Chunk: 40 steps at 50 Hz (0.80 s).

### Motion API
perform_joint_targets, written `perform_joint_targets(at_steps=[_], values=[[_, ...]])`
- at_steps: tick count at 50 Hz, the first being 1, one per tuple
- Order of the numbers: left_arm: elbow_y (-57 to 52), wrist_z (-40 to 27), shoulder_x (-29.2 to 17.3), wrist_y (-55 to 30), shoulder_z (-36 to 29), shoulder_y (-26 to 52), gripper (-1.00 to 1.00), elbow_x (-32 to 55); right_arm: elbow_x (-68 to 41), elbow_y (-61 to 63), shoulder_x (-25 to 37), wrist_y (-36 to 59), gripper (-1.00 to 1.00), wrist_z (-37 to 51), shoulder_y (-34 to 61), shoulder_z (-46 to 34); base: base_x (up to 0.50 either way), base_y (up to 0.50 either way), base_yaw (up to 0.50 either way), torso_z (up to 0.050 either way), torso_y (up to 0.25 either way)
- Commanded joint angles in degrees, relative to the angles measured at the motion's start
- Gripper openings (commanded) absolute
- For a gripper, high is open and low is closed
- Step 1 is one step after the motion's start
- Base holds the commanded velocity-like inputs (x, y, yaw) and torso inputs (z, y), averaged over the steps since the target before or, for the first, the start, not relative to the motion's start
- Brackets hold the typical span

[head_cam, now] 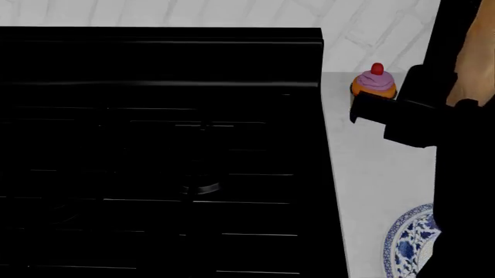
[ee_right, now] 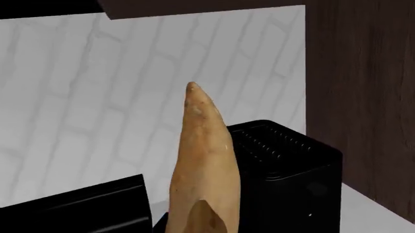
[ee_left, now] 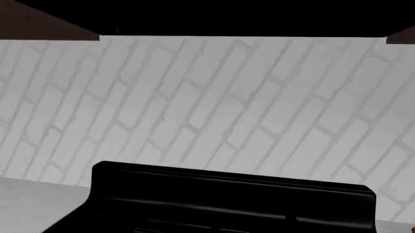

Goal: Pick the sweet potato from the counter and place it in the microwave.

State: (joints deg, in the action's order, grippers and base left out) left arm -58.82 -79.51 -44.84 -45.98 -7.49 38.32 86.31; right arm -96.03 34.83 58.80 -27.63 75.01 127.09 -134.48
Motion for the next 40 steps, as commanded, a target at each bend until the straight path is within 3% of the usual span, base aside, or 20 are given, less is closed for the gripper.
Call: perform_joint_targets(at_steps=[1, 14, 40], values=[[0.19, 0.98, 0.06, 0.02, -0.48, -0.84, 1.0, -1.01, 5.7, 2.4, 1.08, 2.42, -1.0, 0.83, 1.71, 1.36, 0.0, 0.0, 0.0, 0.0, 0.0], [-0.38, 0.46, -1.16, 0.46, -0.54, 0.31, 1.0, 0.4, 8.87, 4.81, 0.3, 6.68, -1.0, 1.77, 3.54, 2.9, 0.0, 0.09, 0.0, 0.0, 0.001], [0.57, 1.26, -0.61, 0.54, -1.81, 0.73, 1.0, -0.28, 8.04, 4.55, 1.3, 6.71, -1.0, 0.18, 1.25, 6.77, 0.0, 0.5, 0.0, 0.0, 0.0]])
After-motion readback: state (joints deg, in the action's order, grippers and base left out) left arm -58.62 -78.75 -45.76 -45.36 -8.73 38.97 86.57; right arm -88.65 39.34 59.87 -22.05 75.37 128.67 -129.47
